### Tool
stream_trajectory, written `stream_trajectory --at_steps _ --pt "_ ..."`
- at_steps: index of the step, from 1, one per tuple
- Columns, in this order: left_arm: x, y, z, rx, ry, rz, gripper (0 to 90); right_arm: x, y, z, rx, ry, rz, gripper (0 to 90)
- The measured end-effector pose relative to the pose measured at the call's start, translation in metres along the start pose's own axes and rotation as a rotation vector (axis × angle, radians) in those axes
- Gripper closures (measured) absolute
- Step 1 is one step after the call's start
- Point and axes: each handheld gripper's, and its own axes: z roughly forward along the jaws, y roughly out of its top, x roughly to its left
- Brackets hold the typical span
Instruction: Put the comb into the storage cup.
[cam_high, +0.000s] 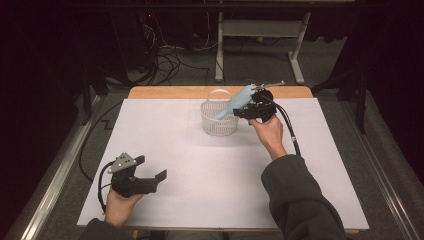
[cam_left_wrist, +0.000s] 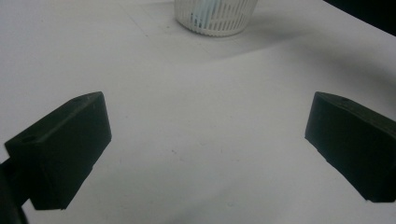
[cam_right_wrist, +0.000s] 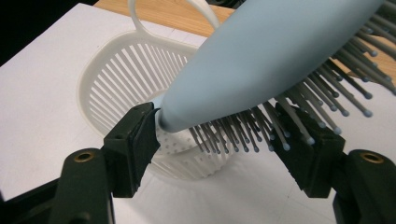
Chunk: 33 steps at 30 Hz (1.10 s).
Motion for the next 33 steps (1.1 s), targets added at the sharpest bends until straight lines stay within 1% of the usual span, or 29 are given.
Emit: stream_trajectory --at_steps 25,33 --pt "0.0 0.0 0.0 0.001 0.0 -0.002 0.0 -0.001 -0.003 -0.011 -0.009 0.011 -0.024 32.5" --pt "0.002 0.0 0.0 -0.002 0.001 -0.009 0.0 -0.001 -0.004 -0.014 -0.014 0.003 -0.034 32.5"
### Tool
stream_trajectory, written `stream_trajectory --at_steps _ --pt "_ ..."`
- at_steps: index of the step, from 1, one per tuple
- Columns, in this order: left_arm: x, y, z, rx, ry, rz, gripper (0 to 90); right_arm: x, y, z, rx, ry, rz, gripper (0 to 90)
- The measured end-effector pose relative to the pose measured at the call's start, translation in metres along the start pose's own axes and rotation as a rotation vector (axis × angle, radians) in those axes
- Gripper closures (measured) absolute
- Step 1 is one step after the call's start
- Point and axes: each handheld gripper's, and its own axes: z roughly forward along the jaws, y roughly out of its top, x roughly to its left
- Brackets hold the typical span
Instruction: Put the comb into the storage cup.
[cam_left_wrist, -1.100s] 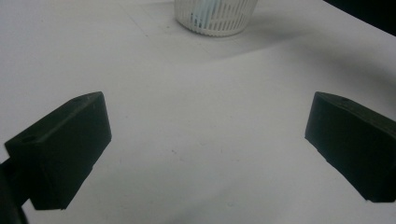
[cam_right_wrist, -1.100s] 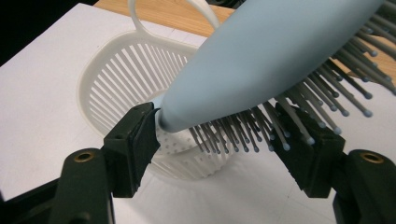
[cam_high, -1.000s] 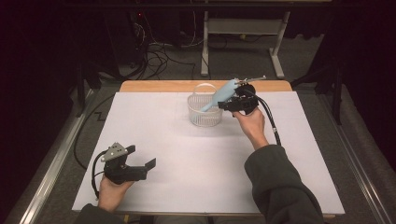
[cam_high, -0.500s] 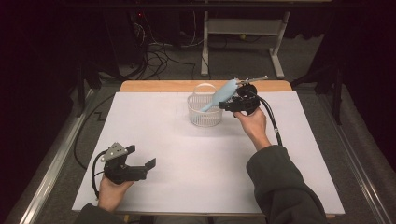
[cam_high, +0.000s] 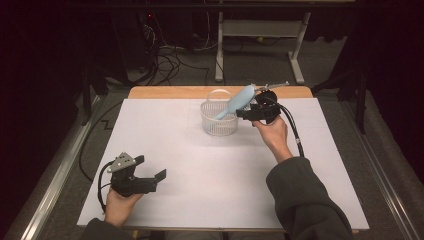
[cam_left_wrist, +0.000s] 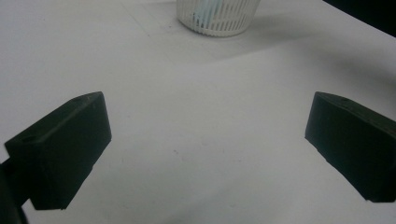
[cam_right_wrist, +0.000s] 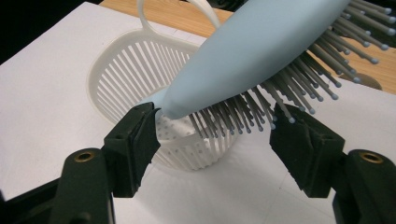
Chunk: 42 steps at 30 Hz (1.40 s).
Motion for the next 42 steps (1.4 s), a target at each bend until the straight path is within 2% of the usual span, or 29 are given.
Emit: stream_trajectory --at_steps 42 --pt "0.0 0.0 0.0 0.001 -0.001 -0.005 0.0 -0.002 -0.011 -0.016 -0.025 0.009 -0.017 32.9"
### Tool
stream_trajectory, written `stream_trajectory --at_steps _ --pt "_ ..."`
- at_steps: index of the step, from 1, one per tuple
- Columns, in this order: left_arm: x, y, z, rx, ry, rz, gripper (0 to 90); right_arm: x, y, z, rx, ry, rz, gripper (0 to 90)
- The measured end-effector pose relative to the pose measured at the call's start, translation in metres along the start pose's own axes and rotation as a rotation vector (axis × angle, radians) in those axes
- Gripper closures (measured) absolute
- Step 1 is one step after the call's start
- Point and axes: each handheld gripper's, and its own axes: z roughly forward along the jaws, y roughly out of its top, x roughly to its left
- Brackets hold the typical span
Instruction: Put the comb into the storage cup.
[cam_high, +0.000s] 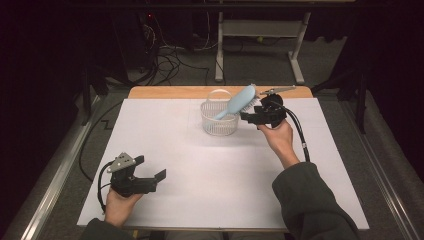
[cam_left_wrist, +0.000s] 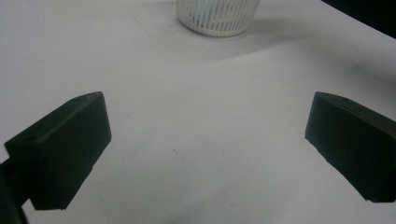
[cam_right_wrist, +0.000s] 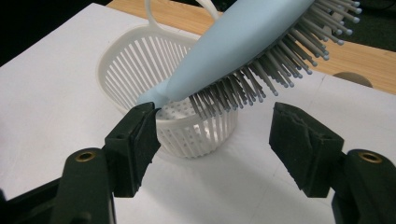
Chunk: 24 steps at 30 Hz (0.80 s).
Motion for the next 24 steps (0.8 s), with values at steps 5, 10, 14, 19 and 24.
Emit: stream_trajectory --at_steps 5,10,14,19,24 --pt "-0.0001 0.0 0.0 0.0 0.0 0.0 0.0 -0.0005 -0.0008 -0.0018 -0.007 0.0 -0.003 32.9" --pt "-0.0003 0.0 0.0003 0.001 0.0 0.002 0.0 -0.0015 -0.0026 -0.0037 -0.01 -0.001 0.005 32.9" --pt "-0.0001 0.0 0.0002 0.001 0.0 0.0 0.0 -0.0018 -0.0036 -0.0042 -0.012 -0.002 0.002 32.9" --pt "-0.0002 0.0 0.0004 0.001 0.0 0.0 0.0 -0.0027 -0.0053 -0.0056 -0.012 -0.002 0.003 32.9" --pt "-0.0003 0.0 0.0007 0.002 0.0 -0.001 0.0 -0.0042 -0.0075 -0.0071 -0.013 -0.004 -0.001 32.7"
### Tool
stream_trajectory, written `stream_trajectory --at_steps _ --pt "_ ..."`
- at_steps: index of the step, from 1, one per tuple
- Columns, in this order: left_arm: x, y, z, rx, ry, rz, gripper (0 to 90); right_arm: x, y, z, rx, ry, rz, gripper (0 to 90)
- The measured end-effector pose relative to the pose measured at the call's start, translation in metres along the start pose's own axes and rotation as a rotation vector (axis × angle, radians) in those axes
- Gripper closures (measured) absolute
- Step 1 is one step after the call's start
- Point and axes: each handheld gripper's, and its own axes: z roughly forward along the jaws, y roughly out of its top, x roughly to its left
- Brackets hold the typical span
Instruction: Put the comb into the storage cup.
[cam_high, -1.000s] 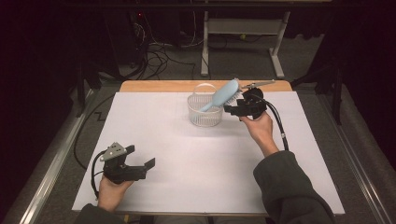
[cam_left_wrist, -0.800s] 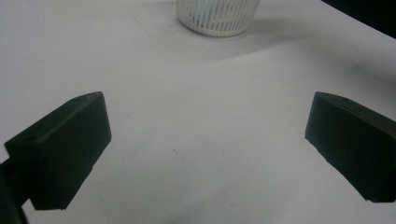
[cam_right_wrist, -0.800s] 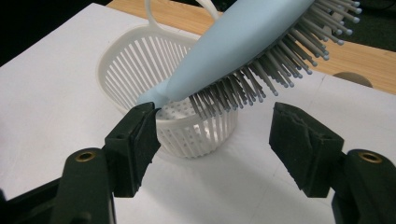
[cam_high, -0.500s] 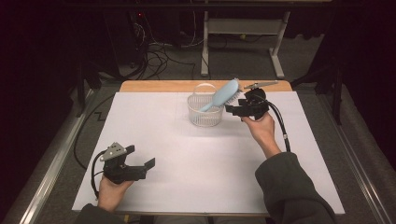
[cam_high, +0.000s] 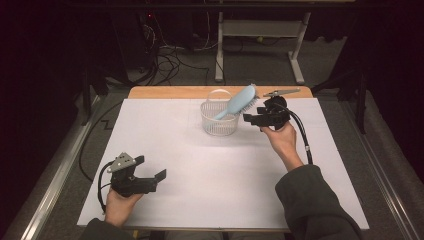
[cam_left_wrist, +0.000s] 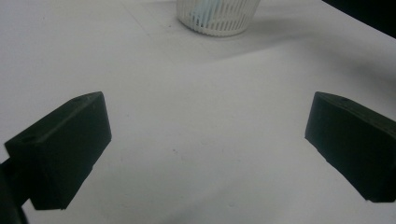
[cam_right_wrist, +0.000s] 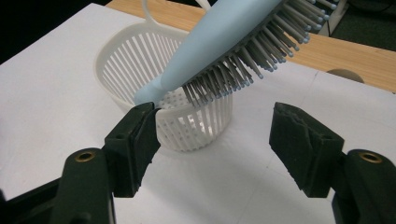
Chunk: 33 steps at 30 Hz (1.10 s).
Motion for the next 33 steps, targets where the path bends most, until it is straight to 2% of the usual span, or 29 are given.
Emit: stream_trajectory --at_steps 11,26,33 --pt "0.0 0.0 0.001 0.004 0.0 0.001 0.0 -0.005 -0.003 -0.005 -0.005 -0.005 -0.003 32.7" --pt "0.0 0.0 0.001 0.005 -0.001 -0.001 0.0 -0.002 -0.005 -0.015 -0.008 -0.001 -0.028 32.8" --pt "0.0 0.0 0.001 0.006 0.0 0.0 0.0 -0.005 -0.009 -0.021 -0.011 -0.004 -0.021 32.8"
